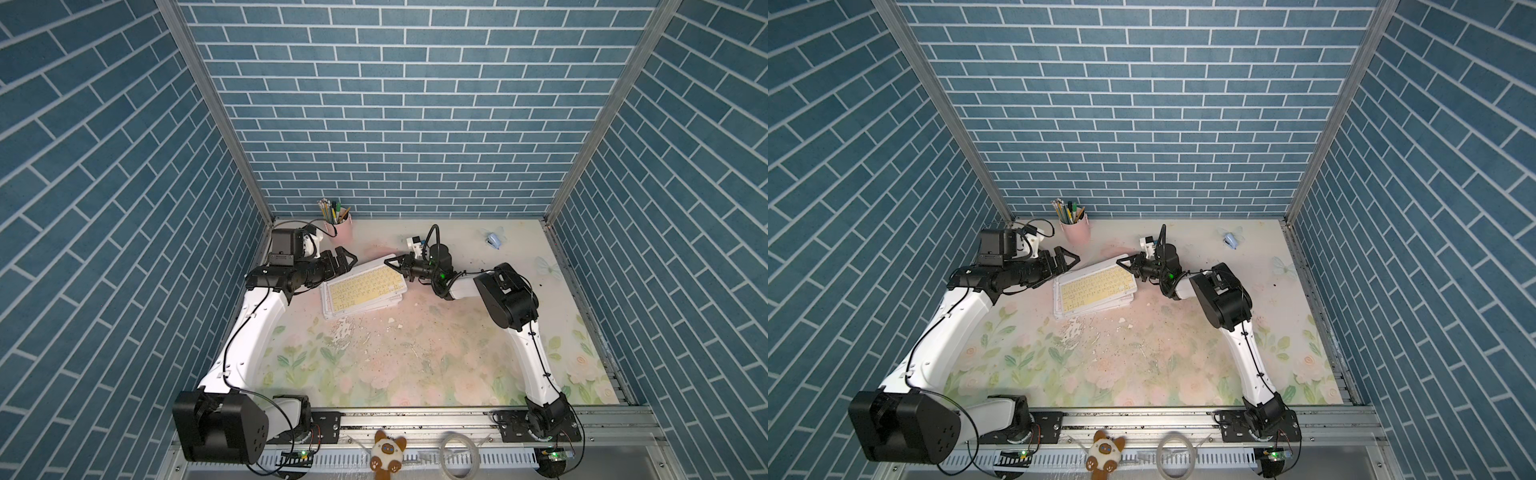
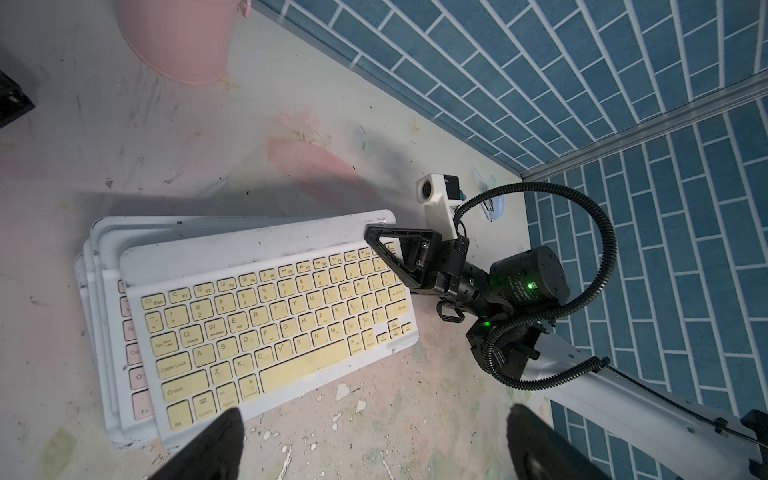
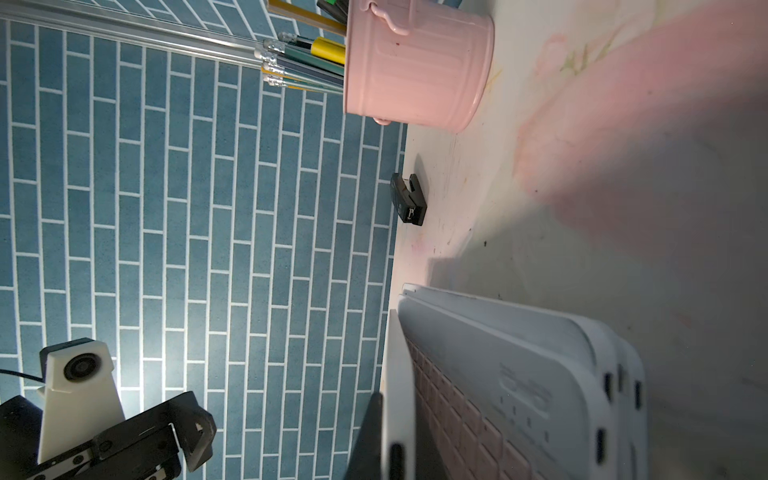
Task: Stack the numeric keypads
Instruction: Place the numeric keypad at the numeric keypad.
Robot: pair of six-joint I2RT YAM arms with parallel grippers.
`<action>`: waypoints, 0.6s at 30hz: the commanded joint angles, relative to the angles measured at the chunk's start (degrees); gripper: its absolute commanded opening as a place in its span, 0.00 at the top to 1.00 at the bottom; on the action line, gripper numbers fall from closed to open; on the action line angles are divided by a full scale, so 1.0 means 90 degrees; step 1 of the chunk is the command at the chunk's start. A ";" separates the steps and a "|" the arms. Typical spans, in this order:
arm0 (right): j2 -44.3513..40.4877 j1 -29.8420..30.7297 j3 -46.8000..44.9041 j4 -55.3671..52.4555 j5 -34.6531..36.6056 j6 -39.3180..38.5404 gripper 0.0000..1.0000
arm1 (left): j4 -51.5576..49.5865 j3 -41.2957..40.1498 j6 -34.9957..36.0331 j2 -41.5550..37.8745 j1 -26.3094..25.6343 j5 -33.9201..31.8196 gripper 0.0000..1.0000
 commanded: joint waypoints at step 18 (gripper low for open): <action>0.0361 0.0170 0.0459 0.0531 0.0471 0.0562 1.00 | 0.0252 -0.0045 0.0107 0.0265 0.0038 0.0159 0.00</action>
